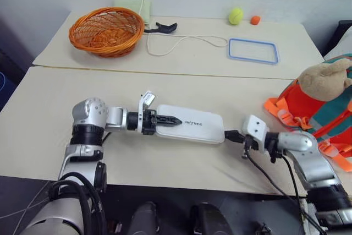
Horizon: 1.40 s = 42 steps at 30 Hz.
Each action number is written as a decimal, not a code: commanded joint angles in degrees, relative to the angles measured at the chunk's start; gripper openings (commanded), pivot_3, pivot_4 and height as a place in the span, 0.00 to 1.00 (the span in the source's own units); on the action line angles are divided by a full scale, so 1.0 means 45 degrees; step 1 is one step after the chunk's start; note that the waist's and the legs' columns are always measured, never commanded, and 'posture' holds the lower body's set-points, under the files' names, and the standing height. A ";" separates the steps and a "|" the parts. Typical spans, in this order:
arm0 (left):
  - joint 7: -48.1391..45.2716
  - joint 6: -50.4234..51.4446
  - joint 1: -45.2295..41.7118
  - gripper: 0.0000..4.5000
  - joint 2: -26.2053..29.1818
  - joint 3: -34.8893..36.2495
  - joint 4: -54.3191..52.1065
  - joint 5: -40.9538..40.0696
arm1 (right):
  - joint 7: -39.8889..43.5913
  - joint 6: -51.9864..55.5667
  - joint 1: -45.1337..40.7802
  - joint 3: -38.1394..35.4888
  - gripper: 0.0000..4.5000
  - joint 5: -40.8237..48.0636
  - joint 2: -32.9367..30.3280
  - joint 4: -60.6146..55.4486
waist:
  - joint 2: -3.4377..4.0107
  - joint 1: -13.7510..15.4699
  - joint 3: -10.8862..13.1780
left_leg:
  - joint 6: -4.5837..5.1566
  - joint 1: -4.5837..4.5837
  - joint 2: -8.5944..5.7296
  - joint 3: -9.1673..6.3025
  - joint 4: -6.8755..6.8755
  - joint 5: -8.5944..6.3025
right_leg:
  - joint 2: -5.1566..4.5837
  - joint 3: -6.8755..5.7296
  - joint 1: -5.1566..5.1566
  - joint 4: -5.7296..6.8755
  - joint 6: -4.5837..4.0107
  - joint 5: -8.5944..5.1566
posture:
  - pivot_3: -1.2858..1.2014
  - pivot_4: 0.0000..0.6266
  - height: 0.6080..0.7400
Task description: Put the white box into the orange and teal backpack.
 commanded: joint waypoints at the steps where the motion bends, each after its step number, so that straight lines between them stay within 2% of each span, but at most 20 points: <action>1: -0.0558 -0.1639 0.0773 0.27 -0.0030 0.0934 -0.2461 -0.0720 | -0.0643 0.0694 0.1289 -0.1983 0.08 0.1665 0.0073 -0.1860 | 0.0000 0.0010 0.0000 | -0.0003 0.0002 0.0005 -0.0004 0.0002 -0.0001 | 0.0004 -0.0003 0.0005 -0.0016 0.0000 0.0000 | 0.52 0.24 1.00; 3: -0.0920 -0.2603 0.1366 0.27 0.0108 0.1082 -0.3245 -0.0730 | -0.0990 0.1061 0.2124 -0.2725 0.20 0.2188 0.0118 -0.2604 | 0.0000 -0.0011 0.0000 | -0.0003 0.0013 0.0006 0.0001 0.0005 -0.0001 | 0.0005 0.0001 0.0010 -0.0015 0.0000 0.0000 | 0.52 0.24 1.00; 7: -0.3702 -0.6795 0.2973 0.27 0.0227 0.2623 -0.5133 -0.1329 | -0.1882 0.1325 0.5289 -0.5999 0.50 0.4189 0.1098 -0.4814 | 0.0010 0.0025 0.0000 | -0.0018 0.0035 0.0012 0.0006 -0.0033 0.0003 | 0.0017 0.0007 0.0023 -0.0029 -0.0001 0.0000 | 0.52 0.24 1.00; 8: -0.3807 -0.7127 0.3155 0.27 0.0661 0.2774 -0.5247 -0.1180 | -0.2020 0.1398 0.6054 -0.6837 0.58 0.4524 0.1318 -0.5100 | 0.0010 0.0031 0.0000 | -0.0025 0.0031 0.0016 0.0006 -0.0045 0.0000 | 0.0026 0.0005 0.0017 -0.0041 -0.0004 -0.0002 | 0.52 0.24 1.00; 13: -0.5476 -0.8741 0.4059 0.27 0.2546 0.1827 -0.5754 -0.0302 | -0.2409 0.1024 0.8563 -0.9250 0.98 0.4651 0.1783 -0.5239 | 0.0010 -0.0010 -0.0001 | -0.0007 0.0069 0.0015 0.0019 -0.0040 -0.0011 | 0.0031 0.0022 0.0077 -0.0077 -0.0010 -0.0005 | 0.52 0.24 1.00; 14: -0.5865 -0.9363 0.4314 0.27 0.2824 0.1565 -0.5913 0.0014 | -0.2356 0.0595 0.9097 -0.9662 0.99 0.4253 0.1836 -0.5005 | 0.0014 -0.0007 -0.0003 | -0.0001 0.0084 0.0016 0.0018 -0.0046 -0.0019 | 0.0029 0.0021 0.0099 -0.0090 -0.0009 -0.0005 | 0.52 0.24 1.00; 18: -0.6939 -1.1447 0.4812 0.27 0.3306 0.0463 -0.6392 0.1110 | -0.3124 -0.0449 0.9510 -1.1108 0.99 0.4110 0.2426 -0.3959 | 0.0020 0.0013 -0.0006 | -0.0004 0.0085 0.0012 0.0009 -0.0065 -0.0037 | 0.0021 0.0021 0.0102 -0.0106 -0.0010 -0.0005 | 0.52 0.24 1.00; 21: -0.7060 -1.2443 0.4838 0.27 0.3070 0.0154 -0.6288 0.1468 | -0.3229 -0.0910 0.8562 -1.1066 0.99 0.4244 0.2269 -0.2816 | 0.0024 -0.0063 -0.0008 | -0.0008 0.0084 0.0022 0.0013 -0.0074 -0.0039 | 0.0025 0.0025 0.0095 -0.0108 -0.0010 -0.0005 | 0.52 0.24 1.00; 30: -0.6374 -1.2687 0.4746 0.27 0.2669 0.0028 -0.6340 0.1181 | -0.2508 -0.1365 0.2991 -0.7998 0.99 0.3731 0.0905 0.1414 | 0.0049 -0.0354 -0.0003 | 0.0006 0.0079 0.0026 0.0018 -0.0065 -0.0022 | 0.0031 0.0026 0.0075 -0.0078 -0.0010 -0.0005 | 0.52 0.24 1.00; 34: -0.5964 -1.2710 0.4672 0.27 0.3016 0.0393 -0.6374 0.1224 | -0.2103 -0.2290 0.0816 -0.7060 0.79 0.3421 0.0837 0.3219 | 0.0061 -0.0318 0.0004 | 0.0005 0.0056 0.0025 0.0017 -0.0051 -0.0013 | 0.0032 0.0025 0.0040 -0.0049 -0.0010 -0.0005 | 0.52 0.24 1.00; 38: -0.5099 -1.2596 0.4593 0.27 0.3264 0.1362 -0.6151 0.0952 | -0.1343 -0.2795 -0.0372 -0.6174 0.48 0.3225 0.0844 0.4441 | 0.0061 -0.0317 0.0004 | 0.0012 0.0041 0.0022 0.0015 -0.0032 -0.0011 | 0.0023 0.0022 0.0034 -0.0040 -0.0010 -0.0005 | 0.52 0.24 1.00; 42: -0.3830 -1.2524 0.4664 0.27 0.3234 0.2282 -0.6127 0.0839 | -0.0294 -0.3339 -0.1156 -0.4755 0.17 0.3175 0.1415 0.4122 | 0.0060 -0.0335 0.0004 | 0.0014 0.0044 0.0022 0.0015 -0.0029 -0.0012 | 0.0020 0.0021 0.0036 -0.0037 -0.0010 -0.0005 | 0.52 0.24 1.00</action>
